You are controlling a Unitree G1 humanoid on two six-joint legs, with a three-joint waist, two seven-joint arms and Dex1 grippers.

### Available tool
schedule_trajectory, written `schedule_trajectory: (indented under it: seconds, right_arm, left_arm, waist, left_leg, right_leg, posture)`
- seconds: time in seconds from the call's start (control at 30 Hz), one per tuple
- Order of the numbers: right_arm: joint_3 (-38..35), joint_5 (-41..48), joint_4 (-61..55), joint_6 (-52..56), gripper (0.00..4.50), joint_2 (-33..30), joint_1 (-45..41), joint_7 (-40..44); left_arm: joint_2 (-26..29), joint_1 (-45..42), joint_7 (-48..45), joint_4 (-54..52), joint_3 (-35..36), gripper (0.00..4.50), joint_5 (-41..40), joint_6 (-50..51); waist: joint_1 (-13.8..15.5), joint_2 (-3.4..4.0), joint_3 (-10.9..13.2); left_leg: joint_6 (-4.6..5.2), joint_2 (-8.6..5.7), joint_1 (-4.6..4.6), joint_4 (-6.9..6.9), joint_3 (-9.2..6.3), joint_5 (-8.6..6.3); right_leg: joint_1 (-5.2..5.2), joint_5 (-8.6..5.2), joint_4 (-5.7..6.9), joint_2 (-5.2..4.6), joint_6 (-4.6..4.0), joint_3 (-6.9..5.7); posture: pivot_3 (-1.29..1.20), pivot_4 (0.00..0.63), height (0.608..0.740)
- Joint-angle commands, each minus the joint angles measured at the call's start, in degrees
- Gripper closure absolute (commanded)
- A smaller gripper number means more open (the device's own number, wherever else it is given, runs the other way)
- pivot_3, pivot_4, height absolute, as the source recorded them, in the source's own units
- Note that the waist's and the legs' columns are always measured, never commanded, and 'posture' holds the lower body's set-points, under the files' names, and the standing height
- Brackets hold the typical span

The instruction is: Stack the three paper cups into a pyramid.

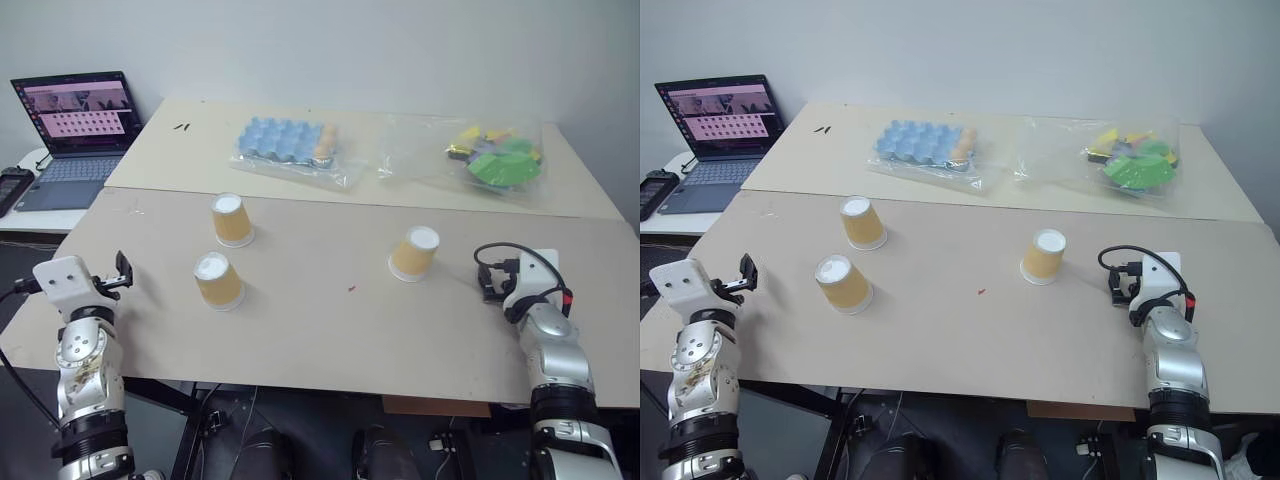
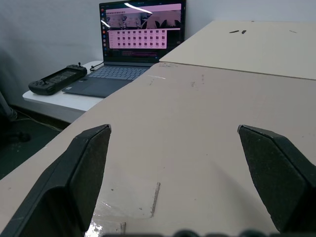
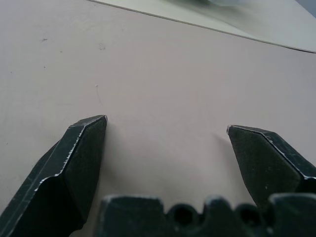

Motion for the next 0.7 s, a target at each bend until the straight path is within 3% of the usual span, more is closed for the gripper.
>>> schedule_trajectory:
  seconds: [0.03,0.13,0.27,0.33,0.47,0.53,0.6,0.7]
  right_arm:
    - [-2.7,1.2,-3.7,0.6,0.0,-1.5,-0.8,-1.2]
    - [-5.6,8.4,-16.3,5.2,0.0,-2.8,-7.3,0.7]
    - [-3.6,20.6,-29.3,15.8,0.0,-2.3,-16.0,6.5]
    - [2.5,29.7,-37.5,23.4,0.0,-0.3,-20.2,11.9]
    - [14.8,37.7,-47.3,32.5,0.0,-0.7,-21.5,22.1]
    - [20.9,37.1,-48.9,34.2,0.0,-3.1,-20.7,27.9]
    - [27.8,30.8,-47.8,32.0,0.0,-7.3,-19.4,33.3]
    - [33.3,25.5,-45.7,29.1,0.0,-9.8,-18.6,37.0]
  left_arm:
    - [1.1,-1.4,-0.5,-0.7,-0.6,0.11,0.6,0.1]
    - [1.1,-1.8,-1.3,-0.4,-1.0,0.11,0.1,1.3]
    - [0.8,-1.5,-1.6,-0.8,-1.4,0.11,0.2,1.6]
    - [0.6,-1.3,-1.6,-1.1,-1.7,0.11,0.2,1.9]
    - [0.6,-1.2,-1.9,-1.4,-2.1,0.11,0.0,2.4]
    - [1.0,-1.1,-2.6,-1.2,-2.3,0.11,0.0,2.5]
    - [2.3,0.0,-4.9,-1.7,-2.7,0.11,0.3,2.4]
    - [6.1,3.8,-11.5,-4.2,-2.3,0.11,-1.2,3.2]
  waist:
    - [0.0,0.0,0.0]
    - [0.0,0.13,0.1]
    - [-1.2,0.37,0.2]
    - [-1.4,0.29,0.1]
    - [-1.3,0.01,0.0]
    - [-0.8,0.01,0.0]
    - [0.1,-0.01,0.0]
    - [0.3,-0.05,-0.1]
  left_leg:
    - [0.0,0.0,0.0,0.0,0.0,0.0]
    - [0.0,-0.03,-0.07,0.0,0.01,0.0]
    - [0.01,0.01,-0.02,-0.02,0.1,0.01]
    - [-0.06,0.28,0.03,-0.12,0.05,0.03]
    - [-0.17,0.51,0.03,-0.3,0.02,0.03]
    - [-0.12,0.42,-0.12,-0.31,0.03,0.01]
    - [0.06,0.25,-0.22,-0.27,0.02,-0.09]
    - [0.28,0.12,-0.37,-0.06,0.04,-0.23]
  right_leg:
    - [0.0,0.0,0.0,0.0,0.0,0.0]
    - [-0.09,0.0,0.03,-0.03,0.0,0.03]
    - [-0.23,0.01,0.21,0.01,-0.01,0.26]
    - [-0.15,0.01,0.08,0.25,-0.02,0.09]
    - [-0.11,0.03,0.06,0.5,-0.06,-0.05]
    - [-0.14,0.05,-0.02,0.43,-0.1,-0.08]
    - [-0.14,0.05,-0.11,0.25,-0.09,-0.15]
    - [-0.14,0.06,-0.21,0.11,-0.03,-0.18]
  posture:
    - [0.0,0.15,0.733]
    - [0.0,0.15,0.733]
    - [0.0,0.15,0.733]
    - [0.0,0.15,0.733]
    - [0.0,0.15,0.733]
    - [0.0,0.15,0.733]
    - [0.0,0.15,0.733]
    - [0.0,0.15,0.733]
